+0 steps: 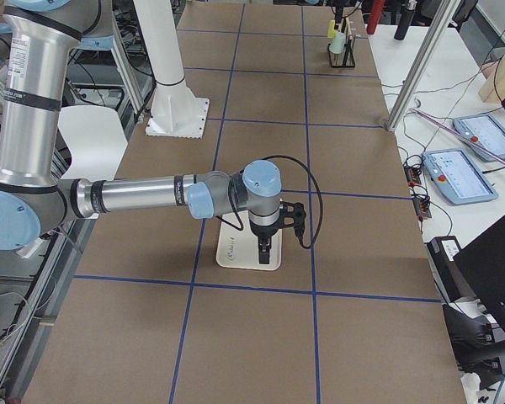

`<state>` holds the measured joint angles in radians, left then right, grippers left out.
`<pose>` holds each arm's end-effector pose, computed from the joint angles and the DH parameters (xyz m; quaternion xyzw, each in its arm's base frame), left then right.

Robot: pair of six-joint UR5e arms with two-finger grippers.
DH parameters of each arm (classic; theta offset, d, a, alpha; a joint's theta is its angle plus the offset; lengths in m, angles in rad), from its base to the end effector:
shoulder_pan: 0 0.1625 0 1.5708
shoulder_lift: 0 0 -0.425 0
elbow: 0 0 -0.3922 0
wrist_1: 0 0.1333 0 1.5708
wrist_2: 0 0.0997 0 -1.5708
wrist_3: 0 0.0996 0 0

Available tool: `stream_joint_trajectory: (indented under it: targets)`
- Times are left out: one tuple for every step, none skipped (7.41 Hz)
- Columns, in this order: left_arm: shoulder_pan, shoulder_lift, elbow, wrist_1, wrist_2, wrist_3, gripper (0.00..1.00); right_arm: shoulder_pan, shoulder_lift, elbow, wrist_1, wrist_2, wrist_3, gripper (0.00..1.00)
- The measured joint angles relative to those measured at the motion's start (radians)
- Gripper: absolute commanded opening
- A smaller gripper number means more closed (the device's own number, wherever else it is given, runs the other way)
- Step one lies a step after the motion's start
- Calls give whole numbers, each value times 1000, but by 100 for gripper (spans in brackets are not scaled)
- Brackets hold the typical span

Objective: Left arm grabs green cup and hands to right arm on tray

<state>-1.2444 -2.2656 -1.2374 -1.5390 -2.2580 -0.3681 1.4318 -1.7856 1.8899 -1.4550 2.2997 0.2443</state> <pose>0.1767 -0.7407 0.3909 0.0322 0.3650 0.0359 0.9297 0.0091 -0.4183 0.5876 0.0332 -0.3673 0.0098 0.9294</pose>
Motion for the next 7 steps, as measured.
stream_joint_trajectory:
  targets:
    - [8, -2, 38, -45, 6, -14, 100, 0, 0, 0, 0, 1, 1, 100]
    - [14, -3, 67, -77, 14, -25, 100, 0, 0, 0, 1, 1, 1, 100]
    - [19, -5, 86, -96, 22, -32, 100, -1, 0, 0, 1, 2, 1, 100]
    - [22, -6, 100, -108, 25, -36, 100, -1, 0, 0, 1, 3, 1, 100]
    - [26, -6, 113, -116, 27, -39, 100, -1, 0, 0, 1, 3, 1, 100]
    - [32, -8, 129, -130, 28, -45, 100, -1, -1, 0, 1, 4, 1, 100]
    - [38, -8, 151, -155, 32, -53, 100, 0, -1, 0, 0, 4, 0, 100]
